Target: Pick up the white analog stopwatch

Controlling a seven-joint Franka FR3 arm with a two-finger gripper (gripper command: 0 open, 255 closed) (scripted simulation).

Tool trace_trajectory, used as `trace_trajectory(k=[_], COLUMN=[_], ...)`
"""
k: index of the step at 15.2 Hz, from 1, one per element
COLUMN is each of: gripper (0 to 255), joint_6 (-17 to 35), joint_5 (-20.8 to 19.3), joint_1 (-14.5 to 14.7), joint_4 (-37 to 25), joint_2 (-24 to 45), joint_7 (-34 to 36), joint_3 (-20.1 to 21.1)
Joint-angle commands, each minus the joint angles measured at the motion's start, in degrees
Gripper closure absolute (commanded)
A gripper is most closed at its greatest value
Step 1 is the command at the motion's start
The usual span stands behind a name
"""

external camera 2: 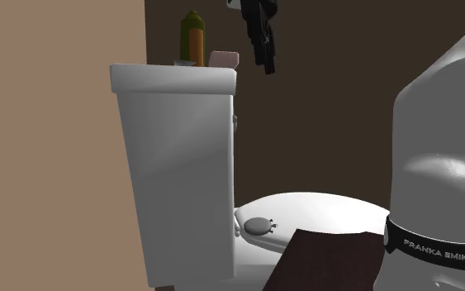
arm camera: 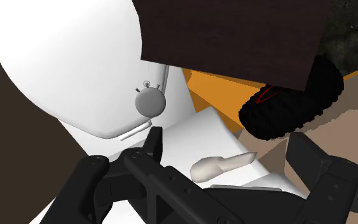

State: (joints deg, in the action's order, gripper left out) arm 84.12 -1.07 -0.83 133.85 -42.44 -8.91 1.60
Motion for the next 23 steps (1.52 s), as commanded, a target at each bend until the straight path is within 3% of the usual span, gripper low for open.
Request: trace_trajectory(k=[1, 13, 18, 23], gripper=[0, 0, 0, 0], joint_6=[0.0, 25.7, 39.2, 55.6], joint_5=[0.0, -6.7, -10.6, -15.1], joint_1=[0.0, -1.8, -3.8, -6.3], joint_4=[0.0, 24.8, 32.0, 36.3], joint_2=[0.0, -3.9, 0.4, 10.3], joint_7=[0.0, -8.7, -12.2, -15.4], joint_3=[0.0, -6.4, -10.0, -13.8])
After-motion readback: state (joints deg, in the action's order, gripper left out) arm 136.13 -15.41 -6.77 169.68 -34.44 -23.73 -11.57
